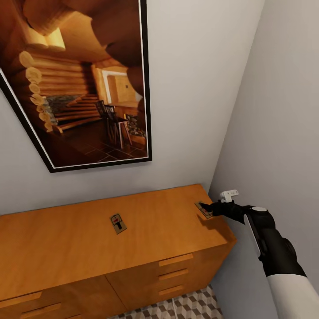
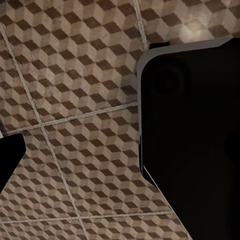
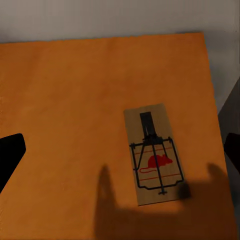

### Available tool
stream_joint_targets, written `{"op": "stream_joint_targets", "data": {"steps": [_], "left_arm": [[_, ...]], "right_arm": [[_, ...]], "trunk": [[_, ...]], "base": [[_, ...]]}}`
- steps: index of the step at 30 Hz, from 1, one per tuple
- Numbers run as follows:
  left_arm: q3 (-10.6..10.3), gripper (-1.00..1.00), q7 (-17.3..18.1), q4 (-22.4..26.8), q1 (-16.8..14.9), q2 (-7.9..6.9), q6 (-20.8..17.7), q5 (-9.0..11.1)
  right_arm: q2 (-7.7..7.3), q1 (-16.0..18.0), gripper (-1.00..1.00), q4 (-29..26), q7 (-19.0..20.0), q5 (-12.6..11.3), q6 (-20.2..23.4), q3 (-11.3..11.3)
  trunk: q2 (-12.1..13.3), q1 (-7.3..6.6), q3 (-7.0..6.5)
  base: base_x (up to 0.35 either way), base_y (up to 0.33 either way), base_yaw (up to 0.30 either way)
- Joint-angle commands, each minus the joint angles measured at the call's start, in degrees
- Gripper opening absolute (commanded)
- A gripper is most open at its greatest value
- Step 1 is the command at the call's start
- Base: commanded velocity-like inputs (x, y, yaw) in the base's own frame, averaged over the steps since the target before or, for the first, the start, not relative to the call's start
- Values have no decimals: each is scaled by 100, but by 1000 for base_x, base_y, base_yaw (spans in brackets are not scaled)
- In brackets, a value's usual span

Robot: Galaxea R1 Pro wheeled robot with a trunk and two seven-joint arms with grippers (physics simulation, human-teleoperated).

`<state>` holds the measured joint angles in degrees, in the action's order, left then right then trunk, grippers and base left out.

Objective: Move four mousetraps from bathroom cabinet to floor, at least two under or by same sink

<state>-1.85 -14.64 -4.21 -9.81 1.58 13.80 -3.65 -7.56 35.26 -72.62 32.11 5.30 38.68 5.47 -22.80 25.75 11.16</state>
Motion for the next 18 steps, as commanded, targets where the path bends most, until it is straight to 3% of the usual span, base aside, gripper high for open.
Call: {"op": "stream_joint_targets", "data": {"steps": [1, 18], "left_arm": [[-17, 100, -39, -28, -12, 2, 34, -39], [-17, 100, -39, -28, 3, 6, 34, -39]], "right_arm": [[1, 6, 100, -7, 51, 73, 17, 8], [-7, 6, 100, -7, 35, 207, 17, 24]], "trunk": [[-12, 3, 11], [-12, 3, 105]], "base": [[0, 0, 0], [0, 0, 0]]}}
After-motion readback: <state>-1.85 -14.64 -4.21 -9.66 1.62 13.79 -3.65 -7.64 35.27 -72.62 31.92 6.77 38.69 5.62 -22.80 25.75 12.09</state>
